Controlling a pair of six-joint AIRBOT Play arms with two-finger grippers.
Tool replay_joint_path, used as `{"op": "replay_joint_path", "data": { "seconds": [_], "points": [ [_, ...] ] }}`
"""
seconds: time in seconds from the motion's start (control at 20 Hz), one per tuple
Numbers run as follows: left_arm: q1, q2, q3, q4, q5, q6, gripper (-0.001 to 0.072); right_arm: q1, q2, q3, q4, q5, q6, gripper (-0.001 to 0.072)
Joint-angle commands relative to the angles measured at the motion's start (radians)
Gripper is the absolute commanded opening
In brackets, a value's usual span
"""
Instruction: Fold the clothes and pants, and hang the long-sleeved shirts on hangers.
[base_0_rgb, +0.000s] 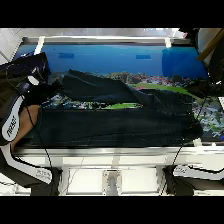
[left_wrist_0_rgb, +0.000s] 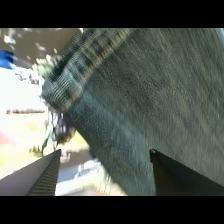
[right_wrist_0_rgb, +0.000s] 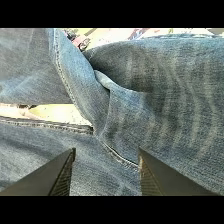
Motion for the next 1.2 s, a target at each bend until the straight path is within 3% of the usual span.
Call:
{"op": "replay_joint_path", "data": {
  "seconds": [0.0,0.3,0.35,0.45,0.5,0.55,0.6,0.7,0.8,0.9,1.05,1.15],
  "points": [
    [-0.010,-0.027,0.005,0.003,0.121,-0.039,0.0542,0.008,0.000,0.001,-0.003,0.000,0.000,0.0447],
    [-0.011,-0.101,0.019,-0.028,0.135,-0.039,0.0533,0.008,0.000,0.000,-0.002,0.001,0.000,0.0447],
    [-0.013,-0.112,0.031,-0.040,0.143,-0.039,0.0483,0.008,0.000,0.000,-0.002,0.000,0.000,0.0447],
    [-0.014,-0.133,0.062,-0.067,0.146,-0.039,0.0455,0.008,0.000,0.000,-0.002,0.001,0.000,0.0446],
    [-0.016,-0.140,0.072,-0.072,0.147,-0.038,0.0313,0.008,0.000,0.000,-0.002,0.001,0.000,0.0447],
    [-0.016,-0.140,0.074,-0.072,0.147,-0.037,0.0054,0.008,0.000,0.000,-0.003,0.001,0.000,0.0447],
    [-0.016,-0.139,0.075,-0.072,0.141,-0.030,0.0015,0.008,0.000,0.001,-0.008,0.000,0.000,0.0447],
    [-0.001,-0.122,0.075,-0.060,0.105,-0.031,0.0015,0.005,0.000,0.001,-0.076,-0.005,-0.001,0.0446],
    [0.031,-0.078,0.075,-0.018,0.046,-0.030,0.0015,0.005,0.000,0.000,-0.246,-0.034,0.007,0.0446],
    [0.057,-0.004,0.074,0.103,-0.045,-0.030,0.0014,0.005,0.000,0.000,-0.371,-0.087,0.047,0.0445],
    [0.053,0.134,0.071,0.351,-0.080,-0.031,0.0013,0.006,-0.001,0.000,-0.381,-0.159,0.065,0.0445],
    [0.042,0.191,0.071,0.365,-0.003,-0.031,0.0014,0.011,-0.011,0.000,-0.349,-0.164,0.071,0.0445]
  ]
}}
